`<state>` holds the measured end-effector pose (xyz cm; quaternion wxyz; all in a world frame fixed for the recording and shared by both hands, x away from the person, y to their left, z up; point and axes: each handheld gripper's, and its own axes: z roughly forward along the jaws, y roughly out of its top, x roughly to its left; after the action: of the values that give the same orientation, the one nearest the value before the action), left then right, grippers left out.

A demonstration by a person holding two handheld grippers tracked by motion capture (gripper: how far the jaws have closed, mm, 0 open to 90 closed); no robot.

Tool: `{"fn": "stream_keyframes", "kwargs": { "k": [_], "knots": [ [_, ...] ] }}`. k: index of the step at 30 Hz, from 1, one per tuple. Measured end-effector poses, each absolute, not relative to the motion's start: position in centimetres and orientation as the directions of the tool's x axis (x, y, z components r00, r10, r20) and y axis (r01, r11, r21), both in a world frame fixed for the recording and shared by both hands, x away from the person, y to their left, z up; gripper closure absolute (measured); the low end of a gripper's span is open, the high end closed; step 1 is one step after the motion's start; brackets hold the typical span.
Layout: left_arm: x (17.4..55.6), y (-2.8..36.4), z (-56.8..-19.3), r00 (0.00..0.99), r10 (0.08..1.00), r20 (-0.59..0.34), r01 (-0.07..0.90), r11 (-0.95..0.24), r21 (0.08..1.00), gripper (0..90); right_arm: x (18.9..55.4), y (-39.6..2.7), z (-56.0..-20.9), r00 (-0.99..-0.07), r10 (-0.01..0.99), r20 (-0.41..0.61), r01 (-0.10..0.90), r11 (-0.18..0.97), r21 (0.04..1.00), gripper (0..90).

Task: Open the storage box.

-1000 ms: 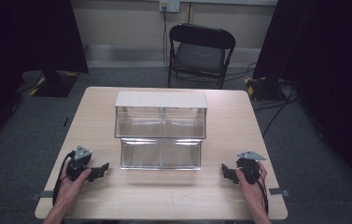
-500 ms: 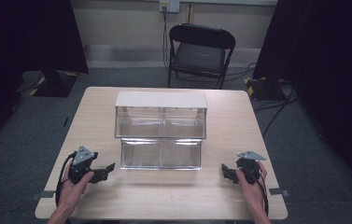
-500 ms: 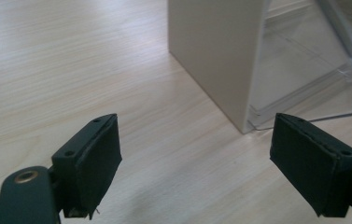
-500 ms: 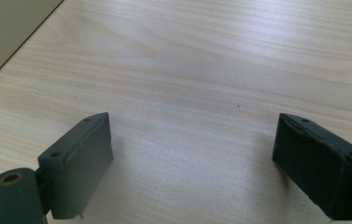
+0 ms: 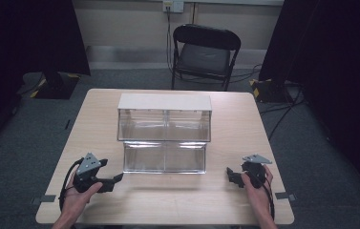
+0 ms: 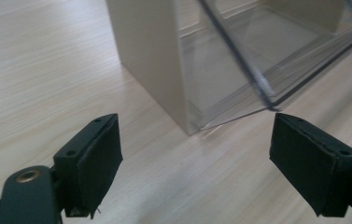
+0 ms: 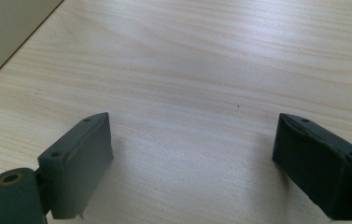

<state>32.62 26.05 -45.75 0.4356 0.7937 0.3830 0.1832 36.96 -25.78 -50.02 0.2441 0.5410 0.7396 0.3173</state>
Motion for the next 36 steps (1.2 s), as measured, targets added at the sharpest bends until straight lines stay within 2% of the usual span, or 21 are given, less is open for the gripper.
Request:
{"fn": "stream_keyframes", "kwargs": {
  "k": [8, 25, 36],
  "knots": [
    [33.0, 24.8, -46.0, 0.677, 0.733, -0.068, 0.437, -0.326, 0.838, 16.1, 37.0, -25.8, -50.0, -0.295, 0.955, -0.018, 0.645, 0.213, 0.733, 11.1],
    [34.5, 23.4, -46.9, 0.677, 0.731, -0.091, 0.459, -0.323, 0.828, 15.7, 37.0, -25.8, -50.0, -0.297, 0.955, -0.018, 0.645, 0.214, 0.734, 11.2],
    [34.2, 23.0, -46.6, 0.694, 0.716, -0.078, 0.431, -0.326, 0.841, 15.8, 37.0, -25.8, -50.0, -0.296, 0.955, -0.018, 0.646, 0.213, 0.733, 11.2]
  ]
}}
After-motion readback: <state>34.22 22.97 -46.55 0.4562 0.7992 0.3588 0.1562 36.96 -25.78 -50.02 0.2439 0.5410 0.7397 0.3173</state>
